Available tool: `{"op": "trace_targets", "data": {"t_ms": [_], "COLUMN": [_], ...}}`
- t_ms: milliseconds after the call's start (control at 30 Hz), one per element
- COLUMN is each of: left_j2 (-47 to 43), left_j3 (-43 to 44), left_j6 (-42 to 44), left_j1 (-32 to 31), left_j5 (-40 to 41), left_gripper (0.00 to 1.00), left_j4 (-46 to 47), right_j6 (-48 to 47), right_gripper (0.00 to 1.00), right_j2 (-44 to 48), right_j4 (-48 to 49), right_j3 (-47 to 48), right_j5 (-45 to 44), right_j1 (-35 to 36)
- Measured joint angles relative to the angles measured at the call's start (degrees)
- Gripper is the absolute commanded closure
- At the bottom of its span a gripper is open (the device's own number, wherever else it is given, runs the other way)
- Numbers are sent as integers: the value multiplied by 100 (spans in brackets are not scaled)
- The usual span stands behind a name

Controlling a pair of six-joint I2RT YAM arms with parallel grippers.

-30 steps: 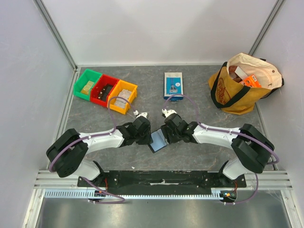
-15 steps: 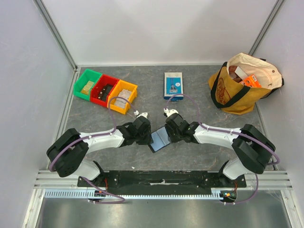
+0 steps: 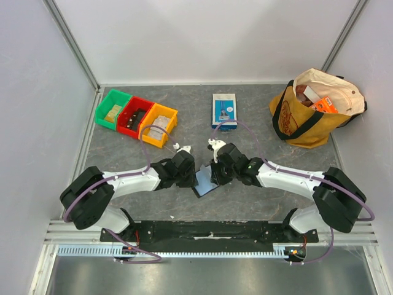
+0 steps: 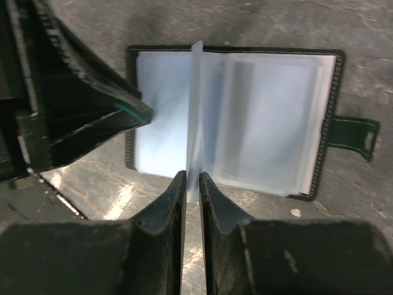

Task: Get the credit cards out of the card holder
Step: Remove the credit card from the card holder.

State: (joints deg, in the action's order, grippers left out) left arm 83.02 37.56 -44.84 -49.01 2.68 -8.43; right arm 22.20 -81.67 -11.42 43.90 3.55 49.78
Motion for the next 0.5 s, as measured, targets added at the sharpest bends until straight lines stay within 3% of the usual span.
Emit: {"op": "trace_targets", "data": {"t_ms": [167,367,500], "left_j2": [-201,-1176,-1886], "left_j3": [-142,-520,-608], "left_j6": [-17,-192,-293], "left_j1": [-46,-63,-63], "left_j5": [24,376,704], "left_gripper": [68,66,65], "left_j4": [2,-96,-201], "right_j6": [-190,-439,-535], "right_gripper": [74,58,44], "right_j2": [15,-282,-271], "right_j4": [118,101,-13], "right_j3": [0,83,90], "right_j5": [573,1187,1036], "right_j1": [85,369,398]}}
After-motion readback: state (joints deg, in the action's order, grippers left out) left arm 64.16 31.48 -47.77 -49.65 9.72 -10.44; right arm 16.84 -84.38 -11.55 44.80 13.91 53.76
